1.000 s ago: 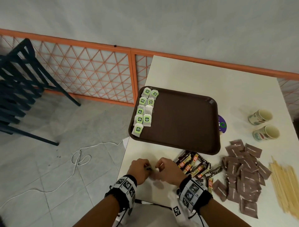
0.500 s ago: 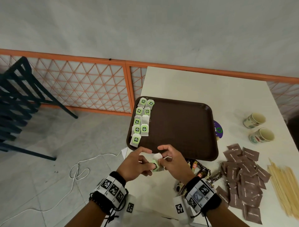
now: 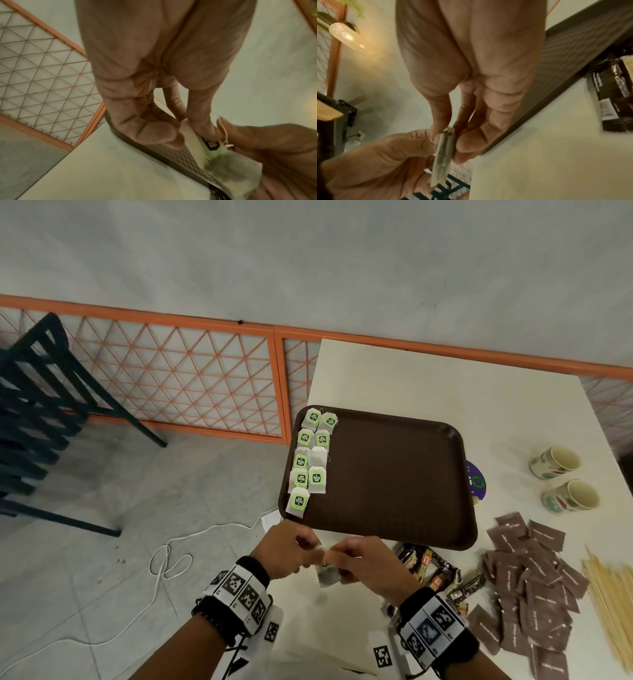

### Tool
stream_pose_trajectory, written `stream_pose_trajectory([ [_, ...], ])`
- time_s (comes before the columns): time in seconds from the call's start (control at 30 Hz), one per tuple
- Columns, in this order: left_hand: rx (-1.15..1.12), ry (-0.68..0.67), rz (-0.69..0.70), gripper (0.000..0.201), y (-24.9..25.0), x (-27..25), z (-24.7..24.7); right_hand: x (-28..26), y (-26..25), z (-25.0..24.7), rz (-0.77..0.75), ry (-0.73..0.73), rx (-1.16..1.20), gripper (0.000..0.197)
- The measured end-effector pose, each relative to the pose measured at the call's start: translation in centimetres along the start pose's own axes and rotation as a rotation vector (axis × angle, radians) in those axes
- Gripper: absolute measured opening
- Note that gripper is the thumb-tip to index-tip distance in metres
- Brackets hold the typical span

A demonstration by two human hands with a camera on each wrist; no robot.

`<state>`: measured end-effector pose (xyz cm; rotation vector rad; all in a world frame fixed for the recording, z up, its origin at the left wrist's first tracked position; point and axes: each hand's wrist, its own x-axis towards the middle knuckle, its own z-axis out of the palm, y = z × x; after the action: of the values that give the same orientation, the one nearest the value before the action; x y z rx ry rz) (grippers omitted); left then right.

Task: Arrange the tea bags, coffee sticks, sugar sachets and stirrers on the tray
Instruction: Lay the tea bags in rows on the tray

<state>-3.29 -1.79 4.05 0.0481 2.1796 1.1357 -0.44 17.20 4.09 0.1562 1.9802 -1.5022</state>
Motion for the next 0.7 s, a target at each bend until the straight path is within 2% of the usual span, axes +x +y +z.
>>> stream_pose_trajectory([
  [0.1, -0.068, -0.009, 0.008, 0.007, -0.5, 0.5, -0.7, 0.8, -0.2, 0.3, -0.010, -0.023, -0.079, 0.011],
  [0.23, -0.187, -0.061, 0.001, 0.012, -0.5, 1.3, -2.5, 2.7, -0.5, -0.1, 0.010, -0.034, 0.011, 0.009],
  [0.3, -0.231, -0.028, 0.005, 0.017, -0.7, 2.4, -3.5, 4.2, -0.9, -0.4, 0.029, -0.004, 0.023, 0.007],
  [0.37, -0.099, 0.124, 0.030, 0.018, -1.0, 3.8, -4.4, 6.0, -1.3, -0.9, 0.065, 0.106, 0.064, 0.008],
  [0.43, 0.235, 0.245, 0.131, 0.017, -1.5, 5.3, -5.3, 8.1, -1.6, -1.3, 0.123, 0.246, 0.124, 0.015],
  [0.53, 0.652, 0.139, 0.312, 0.035, -2.1, 6.8, -5.6, 10.5, -2.0, -1.2, 0.189, 0.338, 0.168, 0.017],
  [0.6, 0.726, 0.093, 0.295, 0.038, -2.7, 7.4, -5.3, 11.6, -2.1, -0.8, 0.228, 0.332, 0.187, 0.016],
  [0.7, 0.742, 0.135, 0.213, 0.031, -3.4, 7.8, -4.7, 12.3, -1.8, 0.0, 0.271, 0.325, 0.176, 0.015],
])
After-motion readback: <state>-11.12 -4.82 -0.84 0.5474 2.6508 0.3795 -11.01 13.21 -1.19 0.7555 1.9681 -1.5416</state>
